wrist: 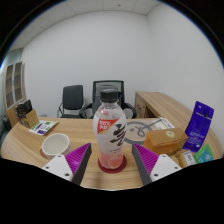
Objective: Pour water
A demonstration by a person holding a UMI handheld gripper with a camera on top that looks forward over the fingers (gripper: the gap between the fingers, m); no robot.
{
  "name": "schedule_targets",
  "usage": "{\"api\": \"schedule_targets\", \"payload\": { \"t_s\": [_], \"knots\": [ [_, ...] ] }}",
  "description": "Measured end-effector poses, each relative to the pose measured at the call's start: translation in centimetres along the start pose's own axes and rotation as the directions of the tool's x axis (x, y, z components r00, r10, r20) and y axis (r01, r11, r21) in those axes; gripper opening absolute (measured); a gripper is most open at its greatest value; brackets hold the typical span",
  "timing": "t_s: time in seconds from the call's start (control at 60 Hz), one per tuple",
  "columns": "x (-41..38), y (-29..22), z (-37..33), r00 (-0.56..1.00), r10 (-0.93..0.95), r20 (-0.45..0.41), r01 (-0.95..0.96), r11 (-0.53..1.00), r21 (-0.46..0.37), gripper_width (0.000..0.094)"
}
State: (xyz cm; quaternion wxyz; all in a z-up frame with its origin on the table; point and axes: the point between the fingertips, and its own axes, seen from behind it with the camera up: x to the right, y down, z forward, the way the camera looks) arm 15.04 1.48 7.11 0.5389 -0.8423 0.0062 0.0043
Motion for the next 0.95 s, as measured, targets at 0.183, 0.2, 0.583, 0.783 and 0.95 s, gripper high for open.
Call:
{"api": "schedule_targets", "payload": {
  "t_s": [0.183, 0.2, 0.583, 0.783, 0.95],
  "knots": [
    [-0.5, -1.1, -9.6, 0.998, 0.042, -0.053, -0.045, 0.997, -0.063, 0.0859],
    [-0.7, -1.2, -10.7, 0.998, 0.042, -0.057, -0.046, 0.997, -0.066, 0.0858],
    [-7.5, -1.7, -33.6, 0.99, 0.02, -0.141, -0.036, 0.993, -0.11, 0.0856],
    [-9.2, -1.8, -37.9, 0.987, -0.014, -0.159, -0.001, 0.996, -0.093, 0.0857],
    [-9.5, -2.0, -39.2, 0.984, 0.007, -0.18, -0.024, 0.995, -0.095, 0.0856]
  ]
}}
